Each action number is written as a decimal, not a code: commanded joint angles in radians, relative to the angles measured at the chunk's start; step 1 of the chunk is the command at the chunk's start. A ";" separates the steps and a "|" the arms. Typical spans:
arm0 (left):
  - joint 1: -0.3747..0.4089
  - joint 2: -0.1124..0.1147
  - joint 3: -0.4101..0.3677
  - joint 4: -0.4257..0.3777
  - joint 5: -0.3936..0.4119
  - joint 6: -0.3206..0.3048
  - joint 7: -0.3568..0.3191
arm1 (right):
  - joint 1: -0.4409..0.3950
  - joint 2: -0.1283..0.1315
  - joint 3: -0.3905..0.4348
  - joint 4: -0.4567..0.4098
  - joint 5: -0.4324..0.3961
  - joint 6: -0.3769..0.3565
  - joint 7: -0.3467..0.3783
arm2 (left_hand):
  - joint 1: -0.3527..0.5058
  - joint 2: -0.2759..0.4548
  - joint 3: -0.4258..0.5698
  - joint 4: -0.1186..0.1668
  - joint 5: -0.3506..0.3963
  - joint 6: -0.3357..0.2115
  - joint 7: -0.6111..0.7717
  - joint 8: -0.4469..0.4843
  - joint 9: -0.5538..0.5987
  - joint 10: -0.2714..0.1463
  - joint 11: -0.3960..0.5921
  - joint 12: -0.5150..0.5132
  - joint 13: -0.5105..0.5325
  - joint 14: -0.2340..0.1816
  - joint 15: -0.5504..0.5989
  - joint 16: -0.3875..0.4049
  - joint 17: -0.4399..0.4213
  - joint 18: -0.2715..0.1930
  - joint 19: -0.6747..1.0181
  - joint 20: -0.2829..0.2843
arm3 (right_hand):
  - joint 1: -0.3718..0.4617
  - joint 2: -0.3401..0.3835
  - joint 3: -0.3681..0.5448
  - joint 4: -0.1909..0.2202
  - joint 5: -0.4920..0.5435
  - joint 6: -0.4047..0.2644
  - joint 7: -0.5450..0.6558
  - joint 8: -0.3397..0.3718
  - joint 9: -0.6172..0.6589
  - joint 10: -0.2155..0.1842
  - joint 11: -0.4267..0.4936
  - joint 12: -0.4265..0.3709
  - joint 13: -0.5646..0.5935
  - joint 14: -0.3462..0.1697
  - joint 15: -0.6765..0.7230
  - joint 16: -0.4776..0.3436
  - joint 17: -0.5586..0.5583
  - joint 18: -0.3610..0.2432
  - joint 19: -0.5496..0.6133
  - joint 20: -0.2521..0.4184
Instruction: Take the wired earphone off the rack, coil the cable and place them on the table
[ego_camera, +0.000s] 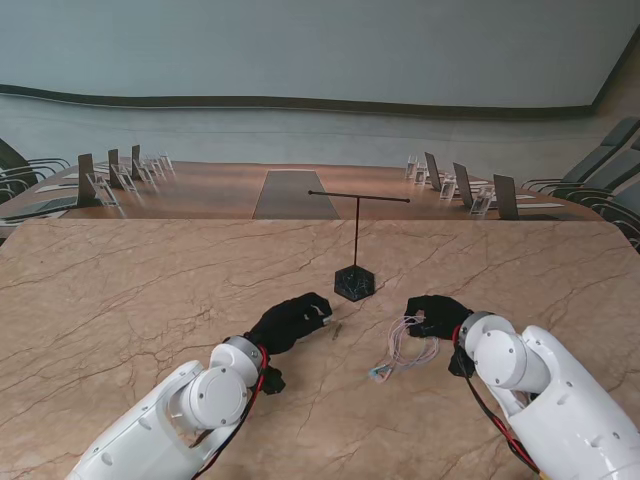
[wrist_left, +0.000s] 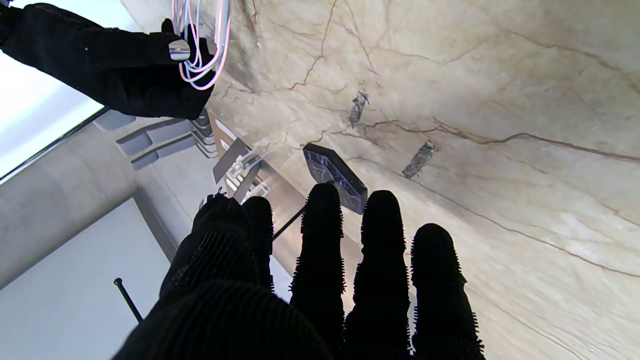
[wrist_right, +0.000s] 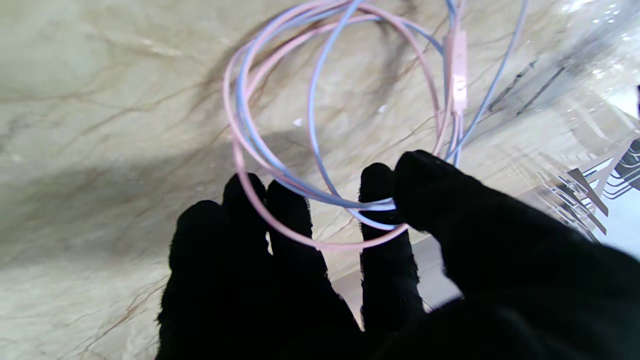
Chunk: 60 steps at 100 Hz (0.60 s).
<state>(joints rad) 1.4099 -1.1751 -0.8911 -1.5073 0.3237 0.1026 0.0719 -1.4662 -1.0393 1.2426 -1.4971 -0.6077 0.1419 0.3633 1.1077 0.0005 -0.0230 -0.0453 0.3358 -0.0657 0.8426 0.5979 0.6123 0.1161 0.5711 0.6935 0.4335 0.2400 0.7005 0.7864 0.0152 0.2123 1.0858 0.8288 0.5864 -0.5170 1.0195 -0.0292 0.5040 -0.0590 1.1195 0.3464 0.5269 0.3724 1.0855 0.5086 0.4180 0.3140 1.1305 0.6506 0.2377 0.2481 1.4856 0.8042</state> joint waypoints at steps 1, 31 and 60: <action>0.002 -0.006 0.001 0.003 -0.002 -0.003 0.001 | -0.005 0.000 0.001 0.008 -0.015 -0.010 -0.010 | -0.015 -0.020 -0.011 -0.010 -0.001 -0.001 -0.029 -0.010 -0.010 0.001 -0.020 -0.018 0.004 -0.021 0.011 -0.004 -0.009 -0.016 0.002 -0.003 | -0.026 0.047 -0.036 -0.013 -0.059 0.019 -0.041 -0.029 -0.077 -0.025 -0.032 -0.024 -0.067 -0.044 -0.050 -0.034 -0.064 -0.113 -0.017 -0.028; 0.004 -0.008 -0.007 0.011 -0.002 -0.007 0.010 | -0.010 0.002 0.006 0.022 -0.030 -0.029 -0.013 | -0.015 -0.021 -0.009 -0.010 0.000 -0.001 -0.034 -0.013 -0.011 0.003 -0.021 -0.021 0.002 -0.018 0.010 -0.004 -0.009 -0.016 0.002 -0.003 | -0.065 0.150 -0.173 0.015 -0.411 0.006 -0.231 -0.009 -0.362 -0.224 -0.370 -0.188 -0.304 -0.279 -0.501 -0.211 -0.276 -0.239 -0.462 -0.240; 0.020 -0.008 -0.023 0.012 0.002 -0.026 0.024 | -0.062 0.002 0.063 -0.030 -0.026 -0.052 -0.013 | -0.043 -0.024 -0.011 -0.010 -0.031 -0.004 -0.059 -0.023 -0.057 -0.019 -0.061 -0.048 -0.038 -0.049 -0.030 -0.023 -0.025 -0.032 -0.019 -0.013 | -0.175 0.240 -0.397 0.001 -0.417 -0.089 -0.713 -0.098 -0.357 -0.374 -0.954 -0.395 -0.326 -0.487 -1.126 -0.428 -0.309 -0.402 -1.067 -0.257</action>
<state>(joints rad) 1.4145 -1.1794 -0.9081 -1.4944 0.3235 0.0861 0.0899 -1.5052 -1.0382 1.2960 -1.4988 -0.6357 0.1022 0.3511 1.0925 0.0006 -0.0226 -0.0452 0.3358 -0.0657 0.8267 0.5880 0.5900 0.1162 0.5404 0.6742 0.4289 0.2344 0.6937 0.7831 0.0140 0.2122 1.0854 0.8288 0.4636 -0.3441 0.6908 -0.0216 0.1076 -0.1041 0.5139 0.1994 0.1899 0.0348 0.2027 0.1479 0.1333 -0.0995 0.0792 0.2527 -0.0522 -0.0897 0.5405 0.5136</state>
